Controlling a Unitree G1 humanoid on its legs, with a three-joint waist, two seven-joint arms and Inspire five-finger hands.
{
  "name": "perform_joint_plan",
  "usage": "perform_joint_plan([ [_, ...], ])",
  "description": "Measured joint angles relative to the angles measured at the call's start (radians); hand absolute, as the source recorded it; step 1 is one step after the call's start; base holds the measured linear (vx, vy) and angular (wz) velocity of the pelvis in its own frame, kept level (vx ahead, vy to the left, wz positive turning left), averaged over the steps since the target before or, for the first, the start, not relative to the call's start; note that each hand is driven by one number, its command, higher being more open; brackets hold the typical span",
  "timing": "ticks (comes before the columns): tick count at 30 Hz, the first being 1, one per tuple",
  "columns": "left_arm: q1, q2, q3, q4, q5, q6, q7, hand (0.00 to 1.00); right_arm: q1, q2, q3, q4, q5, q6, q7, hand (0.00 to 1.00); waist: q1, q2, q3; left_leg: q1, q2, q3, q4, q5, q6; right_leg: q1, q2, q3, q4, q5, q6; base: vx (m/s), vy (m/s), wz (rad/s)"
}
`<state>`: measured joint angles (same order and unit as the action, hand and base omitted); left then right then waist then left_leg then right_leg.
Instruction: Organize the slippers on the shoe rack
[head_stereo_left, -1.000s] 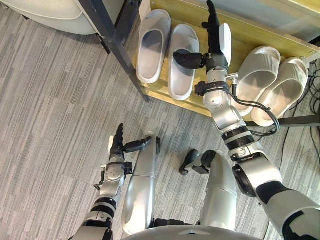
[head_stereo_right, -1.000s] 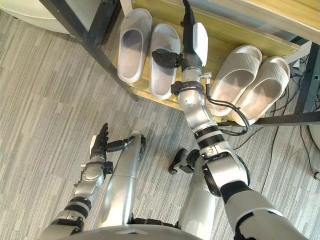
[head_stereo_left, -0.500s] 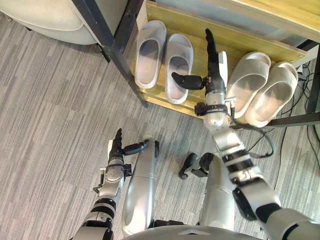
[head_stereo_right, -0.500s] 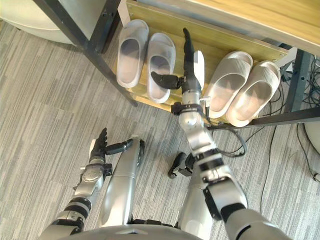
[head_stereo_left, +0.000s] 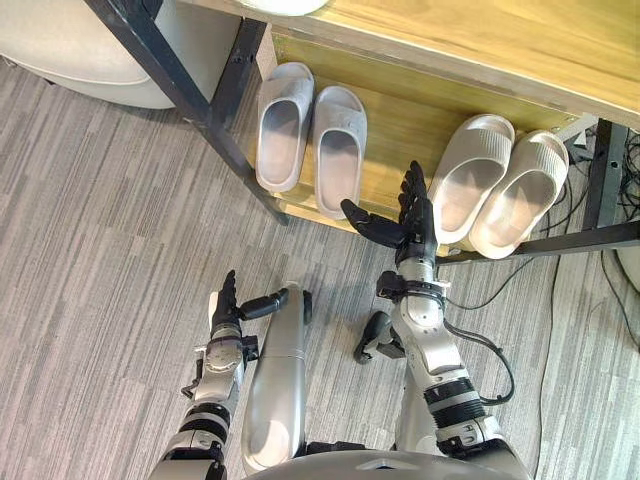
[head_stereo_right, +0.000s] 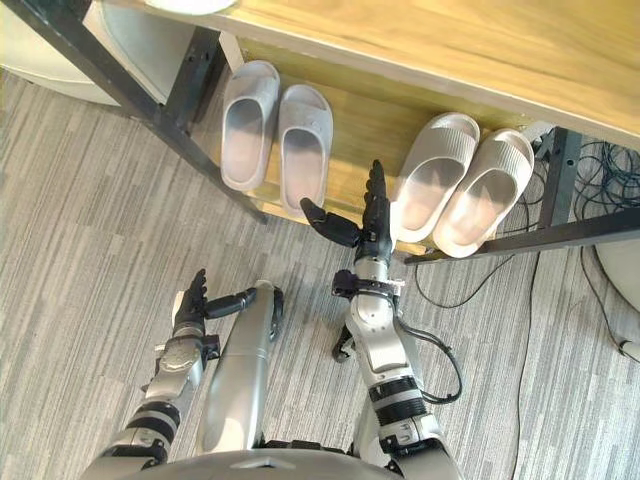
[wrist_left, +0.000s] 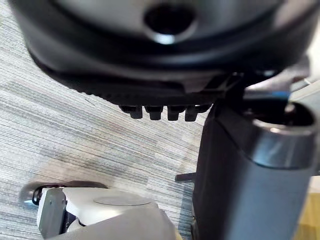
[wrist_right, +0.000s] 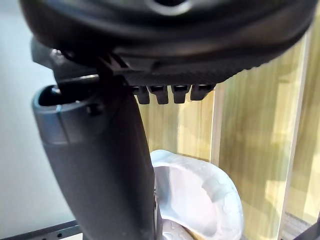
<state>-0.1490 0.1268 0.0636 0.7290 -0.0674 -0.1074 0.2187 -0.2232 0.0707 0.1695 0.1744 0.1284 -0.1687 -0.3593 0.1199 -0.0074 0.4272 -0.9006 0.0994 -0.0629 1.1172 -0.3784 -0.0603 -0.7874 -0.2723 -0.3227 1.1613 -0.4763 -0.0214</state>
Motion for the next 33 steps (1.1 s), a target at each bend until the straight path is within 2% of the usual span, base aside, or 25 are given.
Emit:
perform_joint_plan([
  [3, 0.000, 0.000, 0.001, 0.000, 0.000, 0.000, 0.000, 1.00, -0.014, 0.000, -0.001, 0.029, 0.055, -0.035, 0.022, 1.00, 0.000, 0.000, 0.000, 0.000, -0.001, -0.001, -0.006, 0.001, -0.003, 0.000, 0.000, -0.002, -0.003, 0.000, 0.001, 0.00, 0.000, 0.00],
  [8, 0.000, 0.000, 0.001, 0.000, 0.000, -0.001, -0.001, 1.00, -0.097, -0.010, -0.001, 0.101, 0.111, -0.052, 0.053, 1.00, 0.000, -0.002, 0.001, -0.001, -0.003, -0.010, -0.017, 0.008, -0.013, 0.003, -0.001, -0.013, -0.008, 0.000, -0.001, 0.00, -0.005, 0.04],
  [17, -0.004, -0.008, 0.001, -0.001, -0.001, -0.004, -0.007, 1.00, -0.286, -0.040, 0.022, 0.222, 0.232, -0.040, 0.089, 1.00, 0.014, -0.005, 0.007, -0.012, -0.024, -0.037, -0.046, 0.034, -0.023, 0.008, -0.015, -0.046, -0.019, -0.001, -0.006, 0.00, -0.004, 0.11],
  [23, -0.018, -0.023, 0.001, 0.001, 0.000, -0.004, -0.006, 1.00, -0.339, -0.044, 0.030, 0.248, 0.306, -0.038, 0.087, 1.00, 0.029, 0.005, 0.014, -0.013, -0.034, -0.055, -0.046, 0.035, -0.025, 0.025, -0.023, -0.067, -0.020, -0.008, -0.011, 0.01, 0.023, 0.10],
  [33, -0.028, -0.039, 0.020, 0.023, 0.000, -0.005, -0.001, 1.00, -0.388, -0.072, 0.018, 0.292, 0.440, -0.041, 0.085, 1.00, 0.034, 0.013, 0.017, -0.006, -0.037, -0.059, -0.046, 0.037, -0.025, 0.034, -0.027, -0.072, -0.014, -0.013, -0.017, 0.00, 0.007, 0.01],
])
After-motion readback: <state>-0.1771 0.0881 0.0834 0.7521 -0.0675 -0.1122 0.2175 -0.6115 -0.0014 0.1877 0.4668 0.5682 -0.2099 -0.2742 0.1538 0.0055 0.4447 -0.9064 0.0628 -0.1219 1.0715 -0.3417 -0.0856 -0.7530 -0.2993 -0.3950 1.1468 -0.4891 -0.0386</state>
